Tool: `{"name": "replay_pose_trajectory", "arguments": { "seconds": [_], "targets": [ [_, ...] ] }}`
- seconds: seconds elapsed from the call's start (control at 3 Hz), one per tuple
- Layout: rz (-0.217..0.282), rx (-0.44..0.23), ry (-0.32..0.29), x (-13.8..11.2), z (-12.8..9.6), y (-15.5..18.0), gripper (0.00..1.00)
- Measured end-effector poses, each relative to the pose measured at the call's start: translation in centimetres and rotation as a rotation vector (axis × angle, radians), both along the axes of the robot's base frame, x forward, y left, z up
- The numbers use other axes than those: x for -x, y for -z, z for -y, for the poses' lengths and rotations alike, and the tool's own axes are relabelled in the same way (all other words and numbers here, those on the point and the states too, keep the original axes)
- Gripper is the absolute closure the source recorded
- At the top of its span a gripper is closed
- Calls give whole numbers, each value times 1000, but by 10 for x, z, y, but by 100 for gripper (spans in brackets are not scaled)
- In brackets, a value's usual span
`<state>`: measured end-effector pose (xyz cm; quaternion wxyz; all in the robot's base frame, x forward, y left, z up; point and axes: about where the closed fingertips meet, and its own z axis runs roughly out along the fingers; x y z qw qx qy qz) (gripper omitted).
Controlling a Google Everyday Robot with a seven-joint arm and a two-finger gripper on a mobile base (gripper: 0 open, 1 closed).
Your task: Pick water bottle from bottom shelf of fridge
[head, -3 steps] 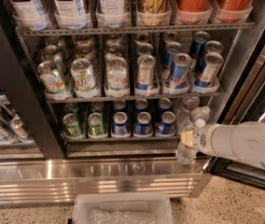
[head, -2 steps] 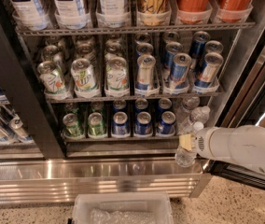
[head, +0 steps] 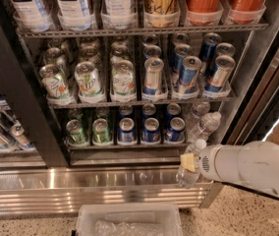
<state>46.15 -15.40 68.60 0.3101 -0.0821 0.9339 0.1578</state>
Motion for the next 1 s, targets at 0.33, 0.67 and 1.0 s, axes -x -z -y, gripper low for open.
{"name": "replay_pose_trajectory", "arguments": {
  "seconds": [0.33,0.67,1.0],
  "targets": [
    [-1,-16,-32,11,-9,0,100],
    [9,-16,-60,20,-12,0,100],
    [13,-19,-67,25,-13,1,100]
  ]
}}
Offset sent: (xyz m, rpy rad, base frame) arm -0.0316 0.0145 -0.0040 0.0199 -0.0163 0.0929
